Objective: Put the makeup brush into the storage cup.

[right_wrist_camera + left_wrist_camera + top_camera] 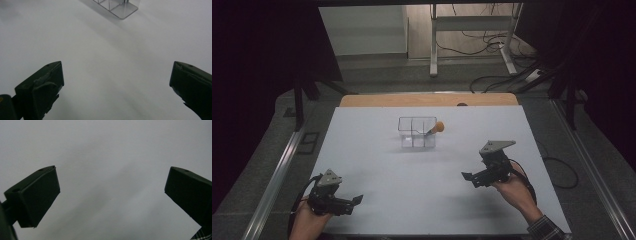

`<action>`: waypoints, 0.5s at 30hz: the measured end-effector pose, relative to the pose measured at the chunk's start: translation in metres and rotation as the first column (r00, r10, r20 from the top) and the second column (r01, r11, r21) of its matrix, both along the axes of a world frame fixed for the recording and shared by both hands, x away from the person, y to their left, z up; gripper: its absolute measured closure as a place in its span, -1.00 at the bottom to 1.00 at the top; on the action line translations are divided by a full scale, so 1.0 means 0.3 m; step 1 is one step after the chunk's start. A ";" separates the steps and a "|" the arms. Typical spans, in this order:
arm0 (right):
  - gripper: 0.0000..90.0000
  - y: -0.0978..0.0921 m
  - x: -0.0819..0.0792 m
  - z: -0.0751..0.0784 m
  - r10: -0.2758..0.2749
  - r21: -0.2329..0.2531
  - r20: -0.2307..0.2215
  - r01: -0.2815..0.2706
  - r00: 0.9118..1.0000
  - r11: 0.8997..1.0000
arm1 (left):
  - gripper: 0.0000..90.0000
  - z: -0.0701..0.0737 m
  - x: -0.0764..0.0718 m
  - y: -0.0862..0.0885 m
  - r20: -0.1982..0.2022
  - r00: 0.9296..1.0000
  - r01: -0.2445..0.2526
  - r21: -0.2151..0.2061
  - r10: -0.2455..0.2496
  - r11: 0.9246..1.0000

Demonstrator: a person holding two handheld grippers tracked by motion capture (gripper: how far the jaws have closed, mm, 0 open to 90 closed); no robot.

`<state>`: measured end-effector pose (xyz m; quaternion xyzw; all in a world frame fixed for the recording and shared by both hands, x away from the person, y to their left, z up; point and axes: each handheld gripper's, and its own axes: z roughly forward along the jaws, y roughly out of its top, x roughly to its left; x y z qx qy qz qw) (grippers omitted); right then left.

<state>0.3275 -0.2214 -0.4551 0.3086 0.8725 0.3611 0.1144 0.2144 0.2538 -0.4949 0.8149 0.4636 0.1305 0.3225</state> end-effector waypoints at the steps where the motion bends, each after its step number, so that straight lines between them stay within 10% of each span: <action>1: -1.00 -0.004 -0.002 -0.002 0.000 -0.003 -0.001 0.000 1.000 1.000 | -0.99 0.000 0.000 0.000 0.000 1.000 0.000 0.001 0.000 1.000; 15: -1.00 -0.050 -0.027 -0.020 -0.020 -0.051 -0.018 0.019 1.000 0.999 | -1.00 0.000 0.000 0.001 0.000 1.000 -0.002 -0.006 0.002 1.000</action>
